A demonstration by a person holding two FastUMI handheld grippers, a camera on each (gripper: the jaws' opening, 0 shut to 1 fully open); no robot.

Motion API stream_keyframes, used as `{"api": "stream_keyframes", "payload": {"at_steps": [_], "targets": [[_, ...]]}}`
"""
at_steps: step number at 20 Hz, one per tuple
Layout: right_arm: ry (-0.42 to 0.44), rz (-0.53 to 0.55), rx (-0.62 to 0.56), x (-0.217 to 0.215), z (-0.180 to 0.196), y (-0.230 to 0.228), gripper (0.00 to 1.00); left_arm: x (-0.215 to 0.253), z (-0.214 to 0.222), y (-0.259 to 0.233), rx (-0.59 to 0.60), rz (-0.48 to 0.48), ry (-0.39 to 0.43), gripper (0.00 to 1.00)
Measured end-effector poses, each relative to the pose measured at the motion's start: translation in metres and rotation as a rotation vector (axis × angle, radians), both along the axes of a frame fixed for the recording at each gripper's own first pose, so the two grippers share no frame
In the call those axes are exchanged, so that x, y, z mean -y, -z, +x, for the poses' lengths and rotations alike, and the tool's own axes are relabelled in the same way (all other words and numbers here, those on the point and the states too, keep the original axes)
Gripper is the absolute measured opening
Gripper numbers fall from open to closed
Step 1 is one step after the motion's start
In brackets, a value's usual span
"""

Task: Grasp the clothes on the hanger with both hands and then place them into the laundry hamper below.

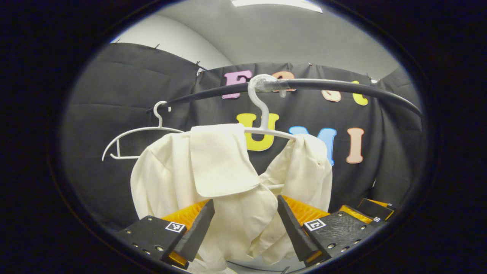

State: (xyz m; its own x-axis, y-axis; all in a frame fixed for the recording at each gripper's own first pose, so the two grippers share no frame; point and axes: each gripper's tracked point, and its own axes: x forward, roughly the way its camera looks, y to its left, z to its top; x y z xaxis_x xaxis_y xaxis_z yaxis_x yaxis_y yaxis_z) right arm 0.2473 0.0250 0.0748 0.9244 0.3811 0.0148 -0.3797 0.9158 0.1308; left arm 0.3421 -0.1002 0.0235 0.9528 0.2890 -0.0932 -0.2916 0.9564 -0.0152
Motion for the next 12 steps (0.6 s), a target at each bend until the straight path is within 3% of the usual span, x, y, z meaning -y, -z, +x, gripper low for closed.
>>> {"api": "stream_keyframes", "payload": {"at_steps": [5,9,10,12], "targets": [[-0.027,-0.015,-0.027,-0.006,0.010,0.011,0.98,-0.016,0.016,0.007,-0.010,0.040,-0.103,0.99],[-0.059,-0.013,-0.040,-0.017,0.013,0.016,0.98,-0.023,0.023,0.012,-0.007,0.048,-0.133,0.78],[-0.069,-0.015,-0.037,-0.021,0.014,0.015,0.98,-0.026,0.023,0.012,-0.010,0.053,-0.143,0.80],[-0.087,-0.018,-0.033,-0.031,0.018,0.013,0.98,-0.037,0.019,0.012,-0.005,0.048,-0.171,0.52]]}}
